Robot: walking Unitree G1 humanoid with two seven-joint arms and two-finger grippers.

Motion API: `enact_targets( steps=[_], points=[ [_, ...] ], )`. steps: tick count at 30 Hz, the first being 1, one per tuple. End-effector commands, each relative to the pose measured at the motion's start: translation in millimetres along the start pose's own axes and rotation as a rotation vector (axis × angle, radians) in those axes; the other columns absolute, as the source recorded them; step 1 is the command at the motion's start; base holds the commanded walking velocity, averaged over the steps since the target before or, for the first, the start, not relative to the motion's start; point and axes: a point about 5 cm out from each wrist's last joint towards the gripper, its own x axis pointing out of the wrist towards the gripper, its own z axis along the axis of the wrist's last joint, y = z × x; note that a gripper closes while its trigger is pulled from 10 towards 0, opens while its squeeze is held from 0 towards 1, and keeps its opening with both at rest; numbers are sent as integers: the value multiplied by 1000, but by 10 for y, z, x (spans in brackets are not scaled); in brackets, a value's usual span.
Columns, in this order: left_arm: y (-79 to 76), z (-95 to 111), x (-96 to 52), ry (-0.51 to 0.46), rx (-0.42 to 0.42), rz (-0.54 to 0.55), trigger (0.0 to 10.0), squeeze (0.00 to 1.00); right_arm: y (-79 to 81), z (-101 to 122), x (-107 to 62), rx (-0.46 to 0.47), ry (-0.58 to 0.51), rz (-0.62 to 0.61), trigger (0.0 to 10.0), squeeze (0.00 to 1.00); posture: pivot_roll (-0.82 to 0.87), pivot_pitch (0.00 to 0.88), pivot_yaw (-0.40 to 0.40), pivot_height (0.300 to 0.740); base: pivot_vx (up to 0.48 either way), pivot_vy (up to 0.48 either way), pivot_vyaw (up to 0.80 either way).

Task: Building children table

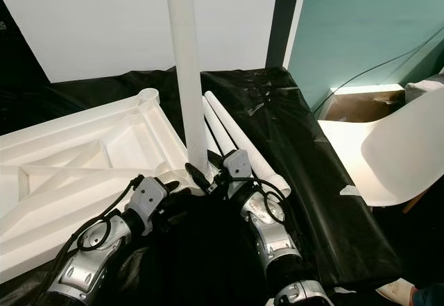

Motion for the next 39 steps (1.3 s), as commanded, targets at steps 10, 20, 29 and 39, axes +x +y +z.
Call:
enact_targets(
  steps=[10,20,29,39],
  points=[
    [-263,-268,-18,117,-63,-123,10000,0,-116,-3,63,86,85,126,10000,188,173,0,-15,740,0,0,0],
    [-271,-256,11,111,-66,-125,10000,0,-355,87,149,78,173,451,10000,0,178,0,-25,740,0,0,0],
    [-298,-265,9,114,-63,-118,10000,0,-438,102,151,35,232,574,0,0,199,0,-41,740,0,0,0],
    [-330,-284,-11,118,-65,-106,10000,0,-490,158,213,29,212,537,0,0,206,0,-41,740,0,0,0]
  ],
)
